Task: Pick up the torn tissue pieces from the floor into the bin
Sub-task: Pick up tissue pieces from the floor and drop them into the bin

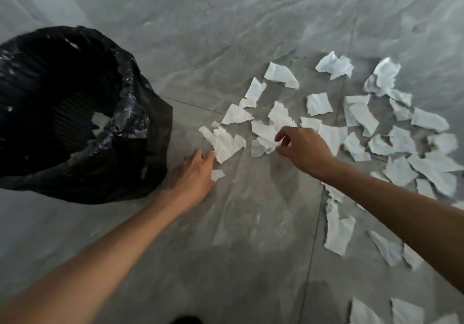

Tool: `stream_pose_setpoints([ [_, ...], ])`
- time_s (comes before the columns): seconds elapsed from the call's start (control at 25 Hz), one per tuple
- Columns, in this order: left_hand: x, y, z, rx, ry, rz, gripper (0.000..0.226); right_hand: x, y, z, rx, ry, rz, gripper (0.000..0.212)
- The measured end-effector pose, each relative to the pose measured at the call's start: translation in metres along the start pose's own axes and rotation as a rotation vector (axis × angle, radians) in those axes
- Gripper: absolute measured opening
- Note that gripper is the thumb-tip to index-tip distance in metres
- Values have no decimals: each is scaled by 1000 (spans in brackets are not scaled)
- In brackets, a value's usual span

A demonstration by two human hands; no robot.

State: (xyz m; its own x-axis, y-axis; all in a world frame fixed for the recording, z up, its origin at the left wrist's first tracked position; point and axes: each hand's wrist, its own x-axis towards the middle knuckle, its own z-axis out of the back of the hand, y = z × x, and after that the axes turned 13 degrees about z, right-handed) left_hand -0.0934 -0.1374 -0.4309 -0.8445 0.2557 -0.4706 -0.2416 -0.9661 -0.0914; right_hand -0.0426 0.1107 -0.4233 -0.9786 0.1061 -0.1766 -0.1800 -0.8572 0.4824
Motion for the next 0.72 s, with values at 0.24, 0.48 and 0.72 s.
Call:
stream_pose_setpoints([
  [0.24, 9, 15, -8, -309, -100, -46, 2, 44, -1, -22, -175, -68, 72, 21],
  [0.48, 52, -16, 5, -253, -303, -196, 6, 28, -12, -8, 85, -292, 57, 8],
  [0.72, 57, -30, -4, -278, -234, -236, 6, -4, -7, 5, 355, -343, -46, 5],
])
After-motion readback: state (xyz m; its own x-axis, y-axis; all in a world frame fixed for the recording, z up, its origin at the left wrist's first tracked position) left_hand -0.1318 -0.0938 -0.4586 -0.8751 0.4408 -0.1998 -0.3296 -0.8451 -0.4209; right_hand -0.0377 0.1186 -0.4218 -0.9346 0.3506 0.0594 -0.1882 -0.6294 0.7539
